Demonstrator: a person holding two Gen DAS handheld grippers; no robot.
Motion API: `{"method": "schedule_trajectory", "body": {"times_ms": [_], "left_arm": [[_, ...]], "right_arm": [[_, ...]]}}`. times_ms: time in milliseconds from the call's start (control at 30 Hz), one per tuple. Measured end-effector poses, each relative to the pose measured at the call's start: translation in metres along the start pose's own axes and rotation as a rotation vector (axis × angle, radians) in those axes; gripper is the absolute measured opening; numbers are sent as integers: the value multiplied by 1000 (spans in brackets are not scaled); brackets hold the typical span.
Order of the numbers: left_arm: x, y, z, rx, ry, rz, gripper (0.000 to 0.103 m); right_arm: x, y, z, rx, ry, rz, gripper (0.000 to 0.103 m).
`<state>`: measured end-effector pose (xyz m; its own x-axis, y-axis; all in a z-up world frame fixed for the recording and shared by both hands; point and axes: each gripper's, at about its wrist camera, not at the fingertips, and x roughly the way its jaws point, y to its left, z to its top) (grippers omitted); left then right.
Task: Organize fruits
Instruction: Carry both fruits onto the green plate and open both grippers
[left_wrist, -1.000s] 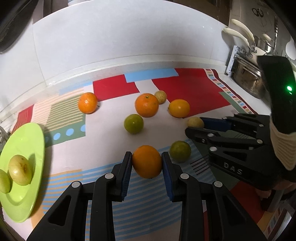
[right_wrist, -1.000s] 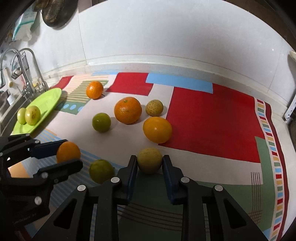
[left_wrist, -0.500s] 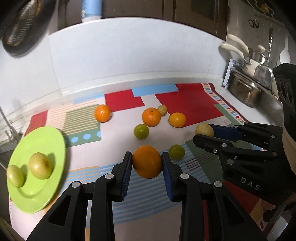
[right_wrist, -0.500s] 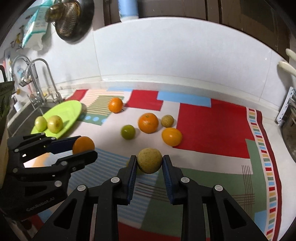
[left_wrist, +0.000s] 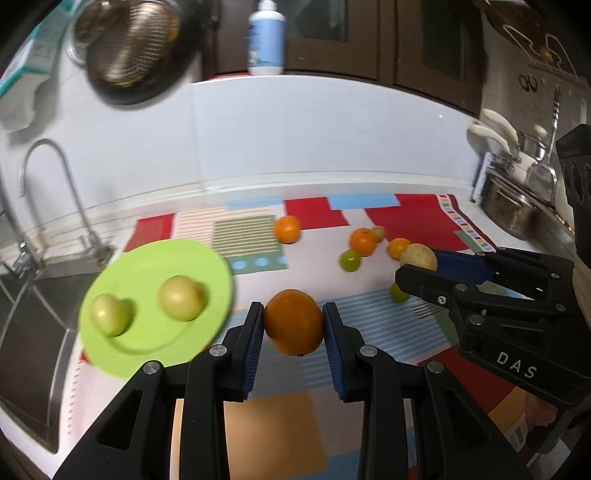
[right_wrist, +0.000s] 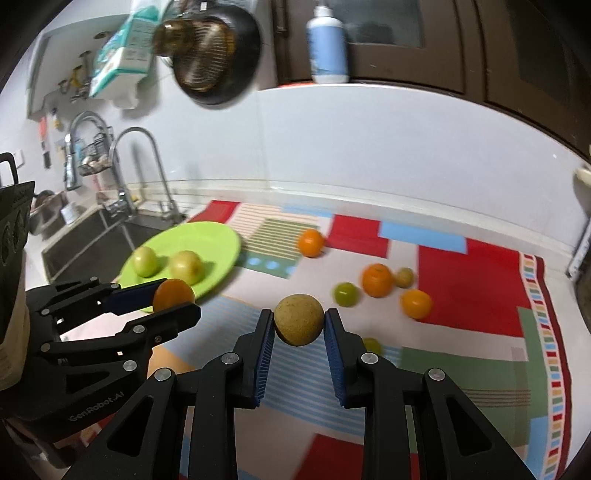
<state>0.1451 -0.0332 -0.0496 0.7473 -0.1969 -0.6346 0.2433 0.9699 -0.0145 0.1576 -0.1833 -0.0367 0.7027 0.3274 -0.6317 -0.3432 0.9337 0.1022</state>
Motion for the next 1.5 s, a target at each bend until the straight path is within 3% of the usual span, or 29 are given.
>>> {"method": "schedule_trajectory", "body": {"times_ms": [567,1000,1500], "left_arm": [[-18,104,-9,-13,-12,137,32],[14,162,10,10,-18,129,32],[79,198,15,4,53,98,32]], "right_arm": [[41,92,31,-33,-35,107,29],[90,128,58,-6,-20,83,29],[152,136,73,-3,46,73,29]]}}
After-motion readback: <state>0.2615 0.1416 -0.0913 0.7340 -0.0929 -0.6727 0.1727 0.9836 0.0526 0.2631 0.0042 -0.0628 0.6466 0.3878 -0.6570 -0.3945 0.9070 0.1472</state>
